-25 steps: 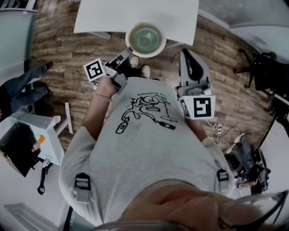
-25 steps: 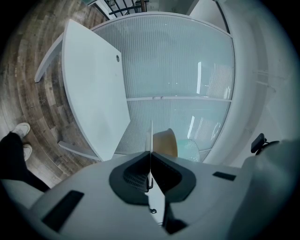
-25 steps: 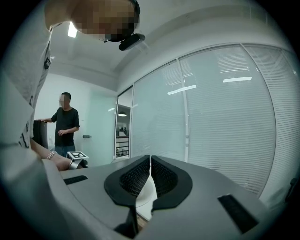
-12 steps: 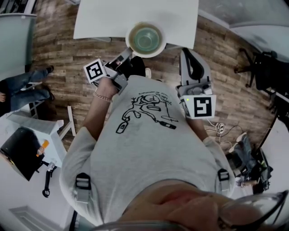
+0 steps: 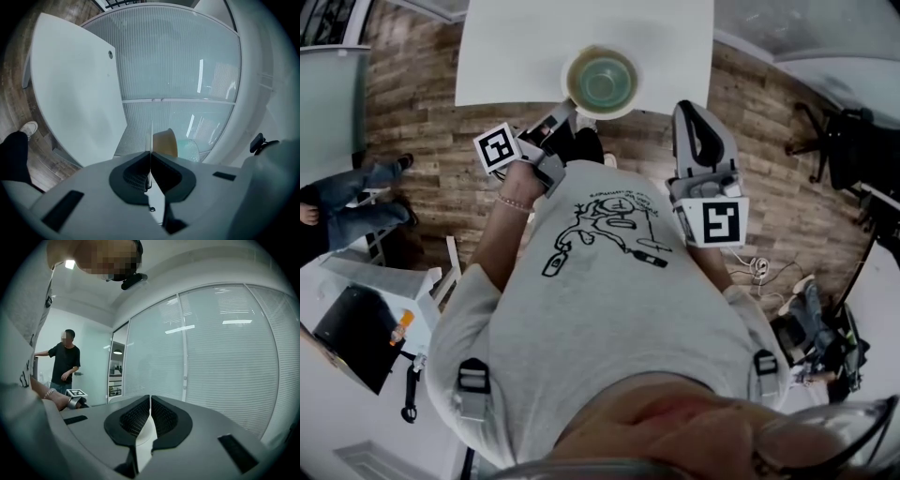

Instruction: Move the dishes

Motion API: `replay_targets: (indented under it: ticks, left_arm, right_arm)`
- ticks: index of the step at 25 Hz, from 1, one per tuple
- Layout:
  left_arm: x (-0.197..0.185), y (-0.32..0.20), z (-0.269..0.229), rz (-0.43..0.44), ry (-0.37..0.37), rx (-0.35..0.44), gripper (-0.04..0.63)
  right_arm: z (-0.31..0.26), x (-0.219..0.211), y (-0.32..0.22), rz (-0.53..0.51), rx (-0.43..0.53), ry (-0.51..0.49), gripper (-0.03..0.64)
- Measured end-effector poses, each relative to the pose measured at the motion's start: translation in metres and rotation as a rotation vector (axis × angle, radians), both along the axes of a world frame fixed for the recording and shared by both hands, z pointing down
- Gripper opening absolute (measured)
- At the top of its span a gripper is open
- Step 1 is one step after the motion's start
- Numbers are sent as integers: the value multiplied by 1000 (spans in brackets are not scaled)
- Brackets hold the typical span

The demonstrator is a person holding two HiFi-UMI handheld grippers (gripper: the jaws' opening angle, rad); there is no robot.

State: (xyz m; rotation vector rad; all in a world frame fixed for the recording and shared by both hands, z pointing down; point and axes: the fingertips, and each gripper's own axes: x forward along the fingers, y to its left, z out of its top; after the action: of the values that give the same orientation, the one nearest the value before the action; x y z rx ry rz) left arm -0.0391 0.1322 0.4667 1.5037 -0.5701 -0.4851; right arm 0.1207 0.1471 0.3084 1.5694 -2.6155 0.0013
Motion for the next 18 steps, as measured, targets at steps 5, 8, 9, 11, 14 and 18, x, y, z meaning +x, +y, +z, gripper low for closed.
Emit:
replay_targets:
  ticks: [5,8,9,11,14,18]
  left_arm:
    - [-12,-39,-2,13,5,3,8]
    - [-17,-61,-4,24,8,9,8]
    - [-18,-68,-5,26,10,9,8]
    - [-22,-82,-7,32,14,7,8]
    - [-30,-104,-9,43,13,10,8]
    - [-36,-130,-9,55,21,7,8]
  right_arm:
    - [-2,-15,-40,10,-2,8,37]
    - [-6,-22,-61,18,9,11,37]
    - [-8,-24,-67,21,13,11,37]
    - [-12,-29,-81,29,17,16,37]
    - [-17,-37,-103,38,28,21,37]
    - [-20,-46,-129,51,27,23,37]
